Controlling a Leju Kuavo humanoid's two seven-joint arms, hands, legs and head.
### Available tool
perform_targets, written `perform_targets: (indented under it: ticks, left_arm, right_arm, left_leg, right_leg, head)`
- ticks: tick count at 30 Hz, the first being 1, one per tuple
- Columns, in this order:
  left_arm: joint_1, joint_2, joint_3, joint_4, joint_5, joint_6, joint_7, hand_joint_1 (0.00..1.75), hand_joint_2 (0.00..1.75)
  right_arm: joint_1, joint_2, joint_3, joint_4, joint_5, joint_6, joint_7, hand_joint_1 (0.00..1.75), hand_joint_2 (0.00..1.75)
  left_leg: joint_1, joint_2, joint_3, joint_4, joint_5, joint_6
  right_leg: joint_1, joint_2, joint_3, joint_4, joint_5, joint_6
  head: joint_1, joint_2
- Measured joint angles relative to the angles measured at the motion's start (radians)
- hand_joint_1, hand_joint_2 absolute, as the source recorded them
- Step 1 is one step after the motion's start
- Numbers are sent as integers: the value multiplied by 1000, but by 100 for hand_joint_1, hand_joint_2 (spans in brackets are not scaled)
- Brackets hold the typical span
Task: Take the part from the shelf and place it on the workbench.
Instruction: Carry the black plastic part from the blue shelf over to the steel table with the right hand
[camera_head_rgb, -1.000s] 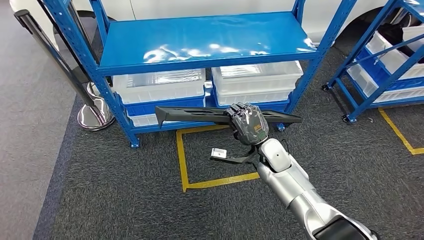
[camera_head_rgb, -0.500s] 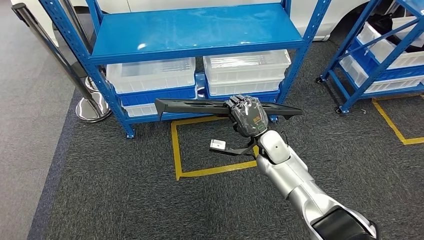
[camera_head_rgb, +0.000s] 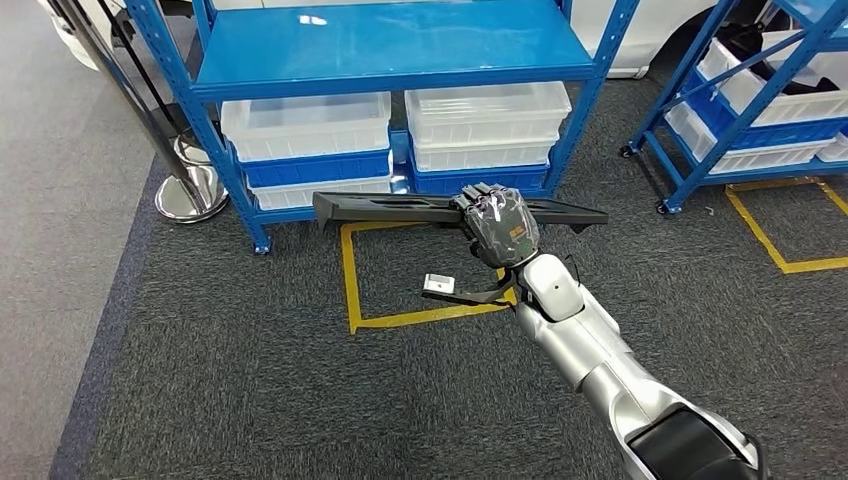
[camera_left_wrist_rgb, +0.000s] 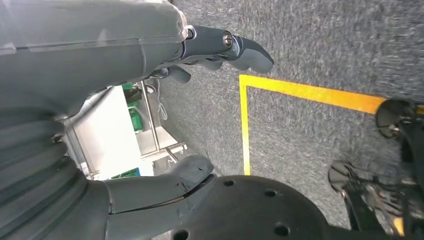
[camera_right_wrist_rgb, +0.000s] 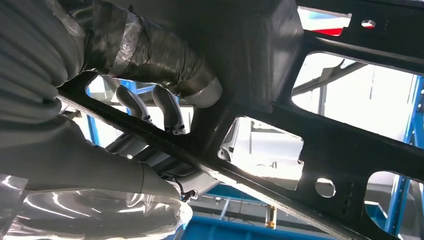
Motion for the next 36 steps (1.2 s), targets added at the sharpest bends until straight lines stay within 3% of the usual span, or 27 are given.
perform_targets:
  ticks: [2, 4, 5, 6, 8, 9, 10, 11, 12, 13, 14, 16, 17, 19, 21, 24, 25, 26, 27, 28, 30, 32, 34, 36]
  left_arm:
    - [1, 0, 4, 0, 3, 1, -6, 0, 175]
    - [3, 1, 10, 0, 5, 3, -12, 0, 175]
    - [4, 2, 13, 0, 7, 3, -16, 0, 175]
    - [6, 2, 16, 0, 8, 3, -21, 0, 175]
    - [8, 2, 21, 0, 11, 4, -30, 0, 175]
    - [9, 2, 22, 0, 12, 5, -33, 0, 175]
    - [9, 2, 23, 0, 11, 5, -35, 0, 175]
    - [9, 3, 24, 0, 10, 5, -36, 0, 175]
    - [9, 3, 25, 0, 8, 5, -36, 0, 175]
    - [8, 4, 25, 0, 6, 5, -36, 0, 175]
    - [8, 5, 26, 0, 3, 5, -35, 0, 175]
    - [7, 6, 26, 0, -1, 5, -35, 0, 175]
    - [7, 6, 26, 0, -2, 5, -35, 0, 175]
    - [7, 6, 27, 0, -2, 4, -35, 0, 175]
    - [7, 6, 27, 0, -4, 3, -34, 0, 175]
    - [8, 8, 27, 0, -12, 3, -31, 0, 175]
    - [8, 9, 27, 0, -14, 4, -29, 0, 175]
    - [8, 9, 27, 0, -14, 5, -29, 0, 175]
    - [8, 9, 28, 0, -12, 6, -29, 0, 175]
    - [8, 9, 30, 0, -9, 8, -30, 0, 175]
    - [8, 9, 36, 0, -4, 11, -32, 0, 175]
    - [8, 10, 42, 0, -3, 11, -33, 0, 175]
    - [7, 12, 44, 0, -6, 11, -33, 0, 175]
    - [7, 14, 45, 0, -12, 12, -33, 0, 175]
  right_arm:
    - [-6, -1, 1, 0, -4, 0, 5, 175, 175]
    - [-8, -3, 1, 1, -7, 1, 11, 175, 175]
    - [-8, -4, 2, 2, -7, 1, 12, 175, 175]
    - [-8, -4, 2, 2, -7, 1, 13, 175, 175]
    - [-7, -4, 3, 2, -7, 1, 13, 175, 175]
    - [-6, -4, 3, 2, -7, 2, 13, 175, 175]
    - [-6, -5, 3, 2, -7, 3, 14, 175, 175]
    - [-5, -5, 4, 2, -7, 5, 15, 175, 175]
    - [-4, -5, 4, 2, -8, 6, 15, 175, 175]
    - [-4, -5, 5, 2, -9, 8, 16, 175, 175]
    - [-5, -4, 6, 2, -10, 9, 17, 175, 175]
    - [-8, -3, 7, 2, -11, 12, 18, 175, 175]
    - [-9, -3, 8, 2, -12, 13, 18, 175, 175]
    - [-11, -2, 10, 3, -12, 14, 20, 175, 175]
    - [-11, -2, 11, 3, -12, 15, 23, 175, 175]
    - [-13, 0, 14, 9, -13, 16, 29, 175, 175]
    - [-12, 2, 16, 11, -13, 16, 31, 175, 175]
    - [-11, 3, 18, 13, -11, 16, 33, 175, 175]
    - [-11, 4, 20, 14, -9, 16, 35, 175, 175]
    - [-11, 5, 23, 13, -8, 16, 38, 175, 175]
    - [-12, 6, 27, 6, -6, 17, 44, 175, 175]
    - [-14, 6, 30, -1, -6, 19, 48, 175, 175]
    - [-13, 7, 31, -5, -6, 23, 49, 175, 175]
    - [-15, 9, 32, -8, -6, 30, 49, 175, 175]
  left_leg:
    - [-2, -1, -10, 3, 18, -12]
    - [-1, -2, -17, -2, 30, -24]
    - [0, -3, -24, 7, 12, -30]
    - [2, -4, -35, 33, -23, -35]
    - [6, -5, -66, 139, -125, -43]
    - [8, -5, -79, 204, -156, -46]
    - [9, -5, -87, 257, -161, -48]
    - [9, -5, -81, 283, -142, -49]
    - [10, -5, -59, 274, -112, -48]
    - [10, -7, -16, 227, -86, -45]
    - [9, -12, 38, 156, -80, -41]
    - [7, -20, 125, 26, -103, -33]
    - [4, -22, 142, -5, -117, -29]
    - [4, -16, 141, -20, -112, -16]
    - [7, -6, 134, -28, -97, 4]
    - [4, 12, 113, -29, -81, 20]
    - [2, 19, 106, -27, -77, 21]
    - [0, 27, 100, -24, -75, 21]
    - [-2, 35, 95, -21, -73, 21]
    - [-4, 43, 92, -18, -73, 20]
    - [-9, 58, 90, -13, -73, 17]
    - [-14, 76, 88, -11, -71, 10]
    - [-16, 94, 87, -10, -72, 2]
    - [-14, 68, 74, 21, -100, -9]
  right_leg:
    - [6, 1, 48, -86, -36, -14]
    - [5, -1, 35, -94, -24, -32]
    - [3, -3, 24, -97, -13, -42]
    - [0, -5, 12, -99, 0, -51]
    - [0, -6, -15, -99, 24, -60]
    - [0, -6, -29, -97, 35, -60]
    - [0, -6, -43, -96, 45, -59]
    - [0, -6, -56, -93, 55, -57]
    - [0, -5, -69, -91, 63, -54]
    - [-1, -4, -80, -88, 70, -50]
    - [0, -2, -89, -84, 75, -45]
    - [1, 0, -100, -79, 86, -34]
    - [2, 1, -103, -79, 92, -27]
    - [1, 3, -106, -80, 101, -13]
    - [-1, 4, -123, -44, 69, -4]
    - [-3, 3, -192, 134, -38, 6]
    - [-3, 2, -207, 181, -57, 7]
    - [-2, 1, -203, 193, -57, 7]
    - [-1, -2, -177, 164, -39, 4]
    - [1, -12, -134, 100, -11, -1]
    - [14, -62, -55, -34, 25, -19]
    - [26, -89, -34, -87, 31, -34]
    - [24, -67, -38, -93, 41, -43]
    - [15, -45, -41, -103, 54, -54]
  head:
    - [0, 0]
    - [0, 0]
    - [0, 0]
    - [0, 0]
    - [-1, 0]
    - [-1, 0]
    - [-1, 0]
    - [-1, 0]
    - [-1, 0]
    - [-1, 0]
    - [-1, 0]
    - [-1, 0]
    - [0, 0]
    - [0, 0]
    - [0, 0]
    - [0, 0]
    - [0, 0]
    - [0, 0]
    - [0, 0]
    - [0, 0]
    - [0, 0]
    - [0, 0]
    - [0, 0]
    - [0, 0]
